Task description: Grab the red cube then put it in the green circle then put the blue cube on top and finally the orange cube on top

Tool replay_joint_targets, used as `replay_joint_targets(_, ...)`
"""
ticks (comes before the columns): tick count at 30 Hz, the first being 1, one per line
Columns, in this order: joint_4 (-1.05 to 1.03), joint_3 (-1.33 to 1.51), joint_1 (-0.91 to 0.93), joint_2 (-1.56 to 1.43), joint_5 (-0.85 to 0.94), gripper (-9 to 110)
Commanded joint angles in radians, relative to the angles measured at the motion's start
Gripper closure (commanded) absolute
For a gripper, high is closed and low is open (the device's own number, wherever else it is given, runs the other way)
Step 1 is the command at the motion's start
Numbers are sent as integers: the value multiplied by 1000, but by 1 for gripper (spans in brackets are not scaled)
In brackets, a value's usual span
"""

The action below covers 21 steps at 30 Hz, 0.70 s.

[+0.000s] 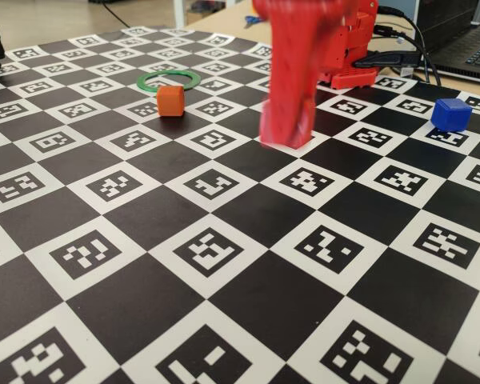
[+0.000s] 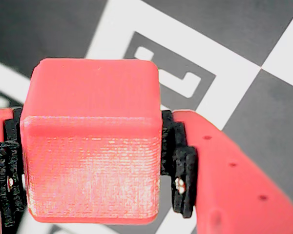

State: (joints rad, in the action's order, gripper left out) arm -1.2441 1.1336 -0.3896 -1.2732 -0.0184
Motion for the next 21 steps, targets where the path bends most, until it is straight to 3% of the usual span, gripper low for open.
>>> replay_joint_targets(1,-11,91,71,-336,44,93)
replay_joint_targets(11,-112,324,434,-655,275,93)
replay_joint_targets(21,-222,385,862,-678,554,93)
